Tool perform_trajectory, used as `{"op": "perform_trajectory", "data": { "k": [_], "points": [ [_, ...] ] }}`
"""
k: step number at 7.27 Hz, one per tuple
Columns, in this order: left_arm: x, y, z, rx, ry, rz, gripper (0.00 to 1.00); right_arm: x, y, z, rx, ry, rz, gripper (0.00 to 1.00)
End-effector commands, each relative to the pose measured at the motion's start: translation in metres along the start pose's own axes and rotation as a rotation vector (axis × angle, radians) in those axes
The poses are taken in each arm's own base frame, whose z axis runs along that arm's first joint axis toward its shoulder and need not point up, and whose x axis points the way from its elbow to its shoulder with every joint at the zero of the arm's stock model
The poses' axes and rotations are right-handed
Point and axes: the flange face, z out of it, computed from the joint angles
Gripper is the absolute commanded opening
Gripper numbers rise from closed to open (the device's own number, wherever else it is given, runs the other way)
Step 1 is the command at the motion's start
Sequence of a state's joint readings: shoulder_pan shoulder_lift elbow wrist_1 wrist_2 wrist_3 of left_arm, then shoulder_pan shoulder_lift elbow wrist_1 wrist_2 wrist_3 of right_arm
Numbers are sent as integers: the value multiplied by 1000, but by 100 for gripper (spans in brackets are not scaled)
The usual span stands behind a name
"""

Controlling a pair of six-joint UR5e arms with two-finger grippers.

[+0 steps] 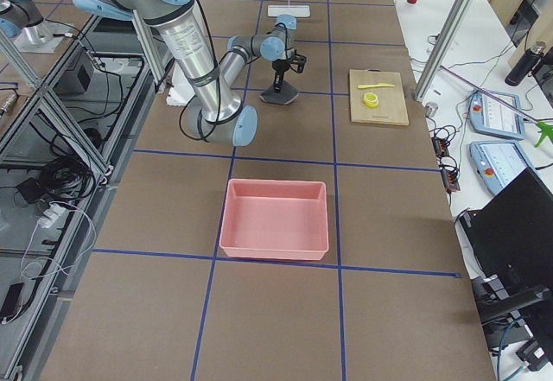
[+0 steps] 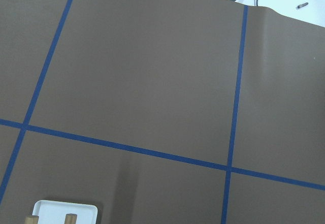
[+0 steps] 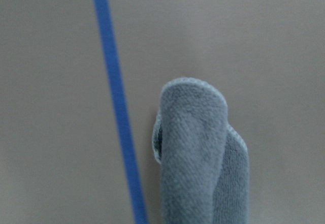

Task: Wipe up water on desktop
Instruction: 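Wipe the table with the cloth in the right gripper, sweeping toward the center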

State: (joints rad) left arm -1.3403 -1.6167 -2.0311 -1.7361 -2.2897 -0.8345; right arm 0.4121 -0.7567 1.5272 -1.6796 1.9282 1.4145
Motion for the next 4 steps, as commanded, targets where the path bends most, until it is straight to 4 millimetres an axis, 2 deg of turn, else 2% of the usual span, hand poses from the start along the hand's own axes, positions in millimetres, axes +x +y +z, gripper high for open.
{"op": "perform_trajectory", "data": {
  "k": [1,2,3,4],
  "points": [
    [1,0,-1,2,0,1,98,-17,-3,-4,-27,-31,19,0],
    [1,-1,0,2,0,1,98,37,-13,-4,-42,-35,32,0],
    [0,-1,-1,3,0,2,98,112,-15,1,-35,-19,-6,0],
    [0,-1,-1,3,0,5,98,180,-24,-3,-22,3,-40,0]
  ]
}}
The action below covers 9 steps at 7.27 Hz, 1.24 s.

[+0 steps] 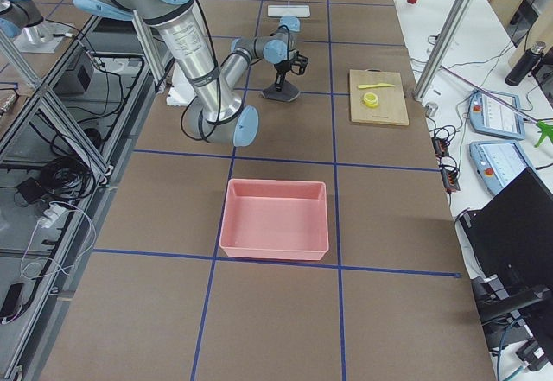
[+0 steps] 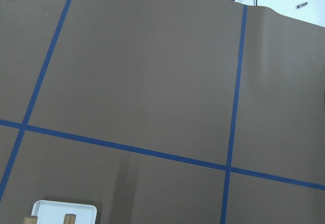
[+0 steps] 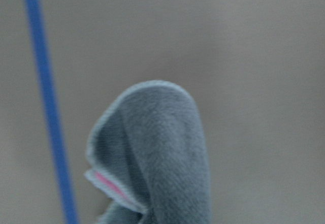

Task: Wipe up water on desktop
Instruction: 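Carry the cloth with the right gripper over the pink bin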

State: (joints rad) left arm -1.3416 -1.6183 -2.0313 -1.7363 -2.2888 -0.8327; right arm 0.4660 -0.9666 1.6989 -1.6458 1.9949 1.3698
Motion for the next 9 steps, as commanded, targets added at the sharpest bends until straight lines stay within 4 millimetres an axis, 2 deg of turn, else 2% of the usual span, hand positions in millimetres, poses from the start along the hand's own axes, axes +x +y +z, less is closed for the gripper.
{"op": "perform_trajectory", "data": {
  "k": [1,2,3,4,5,6,7,8,9],
  "points": [
    [-1,0,-1,0,0,16,98,124,-13,-15,21,40,-66,0],
    [-1,1,-2,2,0,17,98,134,-13,-33,21,64,-50,0],
    [-1,1,-2,2,0,18,98,139,-9,-63,32,67,-56,0],
    [-4,-1,-3,6,-2,12,98,153,-11,-93,56,61,-58,0],
    [-11,1,-2,0,-10,0,98,172,-12,-114,71,69,-75,0],
    [-23,7,2,-14,-21,-17,98,204,-24,-136,99,73,-94,0],
    [-28,10,2,-18,-21,15,98,243,-47,-158,100,62,-91,0],
    [-54,19,3,-34,-45,124,98,294,-69,-175,85,52,-110,0],
    [-73,22,5,-46,-61,217,98,352,-82,-185,84,66,-138,0]
  ]
}}
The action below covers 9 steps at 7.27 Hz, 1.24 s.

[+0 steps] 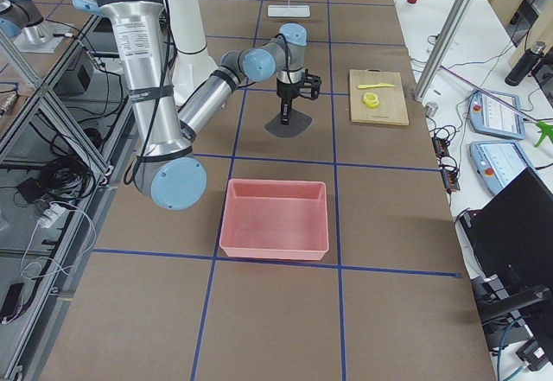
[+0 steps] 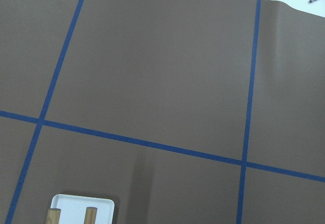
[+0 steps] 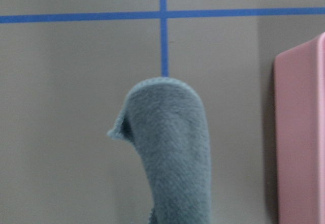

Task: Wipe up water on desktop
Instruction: 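Carry the cloth with the right gripper over the pink bin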

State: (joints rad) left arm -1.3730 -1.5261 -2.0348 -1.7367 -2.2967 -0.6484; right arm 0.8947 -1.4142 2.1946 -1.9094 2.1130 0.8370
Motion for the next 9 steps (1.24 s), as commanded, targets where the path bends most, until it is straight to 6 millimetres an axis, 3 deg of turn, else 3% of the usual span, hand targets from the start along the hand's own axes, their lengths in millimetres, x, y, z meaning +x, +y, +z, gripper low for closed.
{"op": "perform_trajectory", "data": {
  "k": [1,3,5,7,9],
  "points": [
    [-39,19,6,-33,-35,148,98,132,-10,-14,-3,29,-80,0],
    [-58,28,5,-43,-48,167,98,214,0,-16,-15,65,-144,0],
    [-65,29,10,-53,-56,156,98,266,18,17,-106,94,-172,0],
    [-71,36,11,-63,-59,146,98,283,11,41,-137,48,-201,0],
    [-71,39,9,-62,-59,147,98,286,13,47,-147,25,-193,0]
  ]
}}
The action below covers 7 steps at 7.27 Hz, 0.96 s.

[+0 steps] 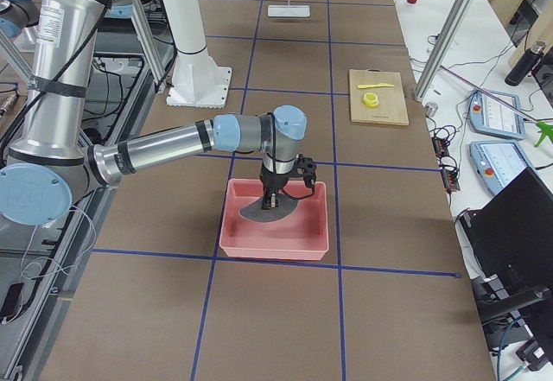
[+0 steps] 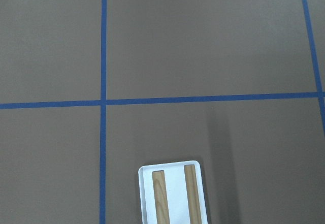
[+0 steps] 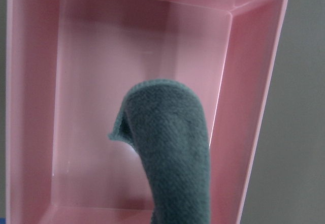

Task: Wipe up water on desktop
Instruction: 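Open the right gripper to drop the cloth into the pink bin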

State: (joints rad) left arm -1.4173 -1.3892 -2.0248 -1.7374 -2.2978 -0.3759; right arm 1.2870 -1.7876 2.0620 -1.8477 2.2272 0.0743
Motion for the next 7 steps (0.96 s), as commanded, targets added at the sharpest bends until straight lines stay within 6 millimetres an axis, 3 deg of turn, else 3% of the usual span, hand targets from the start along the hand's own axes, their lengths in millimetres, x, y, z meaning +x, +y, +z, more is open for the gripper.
{"op": "perform_trajectory", "data": {
  "k": [1,4,5,6,7],
  "points": [
    [2,1,-3,5,2,5,98,5,-1,11,-20,-45,9,0],
    [3,1,-4,6,4,6,98,3,-6,13,4,-70,-10,0],
    [3,1,-4,6,4,4,98,5,-10,21,17,-106,-22,37],
    [1,1,-1,2,2,0,98,11,-14,31,31,-122,-32,99],
    [1,1,-1,1,2,0,98,10,-17,29,40,-123,-40,100]
  ]
}}
